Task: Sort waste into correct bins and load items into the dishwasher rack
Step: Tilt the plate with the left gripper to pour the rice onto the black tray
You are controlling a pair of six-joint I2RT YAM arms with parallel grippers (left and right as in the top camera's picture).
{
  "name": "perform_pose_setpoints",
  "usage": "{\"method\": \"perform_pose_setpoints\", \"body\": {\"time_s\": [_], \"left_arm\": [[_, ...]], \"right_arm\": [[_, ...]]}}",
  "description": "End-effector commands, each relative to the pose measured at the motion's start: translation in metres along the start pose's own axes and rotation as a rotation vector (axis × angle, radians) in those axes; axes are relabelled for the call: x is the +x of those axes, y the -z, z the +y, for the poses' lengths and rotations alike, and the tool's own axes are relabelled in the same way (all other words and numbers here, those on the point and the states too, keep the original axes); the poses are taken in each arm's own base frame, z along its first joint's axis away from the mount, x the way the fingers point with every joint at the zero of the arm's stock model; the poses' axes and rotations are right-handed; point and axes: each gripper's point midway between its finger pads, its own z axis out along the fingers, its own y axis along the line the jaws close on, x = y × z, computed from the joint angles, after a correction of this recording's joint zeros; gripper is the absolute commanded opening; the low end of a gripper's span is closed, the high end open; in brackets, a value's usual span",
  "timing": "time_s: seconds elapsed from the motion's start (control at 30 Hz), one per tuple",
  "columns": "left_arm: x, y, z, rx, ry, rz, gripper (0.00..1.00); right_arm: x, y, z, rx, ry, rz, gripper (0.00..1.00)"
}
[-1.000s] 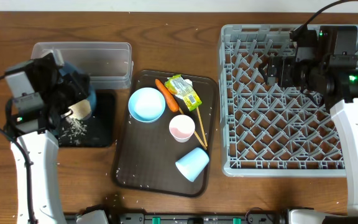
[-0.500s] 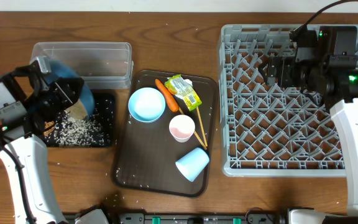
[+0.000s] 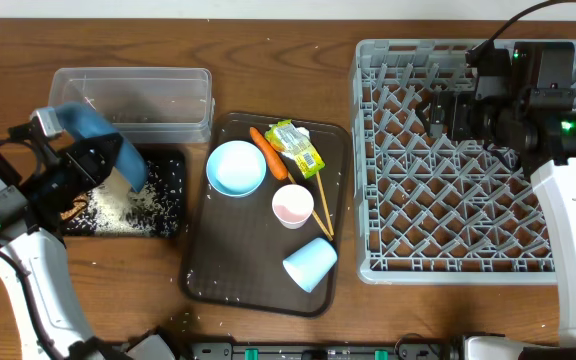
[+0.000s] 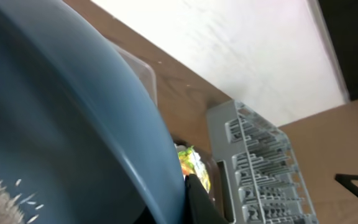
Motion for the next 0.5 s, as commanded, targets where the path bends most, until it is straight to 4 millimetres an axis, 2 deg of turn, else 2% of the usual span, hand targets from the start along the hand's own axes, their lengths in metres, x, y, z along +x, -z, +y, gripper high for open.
{"method": "perform_pose_setpoints", "body": {"time_s": [0.0, 0.27, 0.47], "left_arm": [[0.0042, -0.0029, -0.0106, 0.131, -0.026, 0.023, 0.06], [0.0115, -0.0111, -0.0056, 0.248, 0.021, 0.068, 0.06], [0.011, -0.002, -0.0143, 0.337, 0.024, 0.067, 0.06]], "right_arm": [[0.0031, -0.0041, -0.0032, 0.01, 0.0, 0.014, 0.93], [0.0049, -0.0041, -0.0032, 0.011, -0.002, 0.021, 0.92], [0.0058, -0.0041, -0.0033, 0.011, -0.002, 0.024, 0.92]]}}
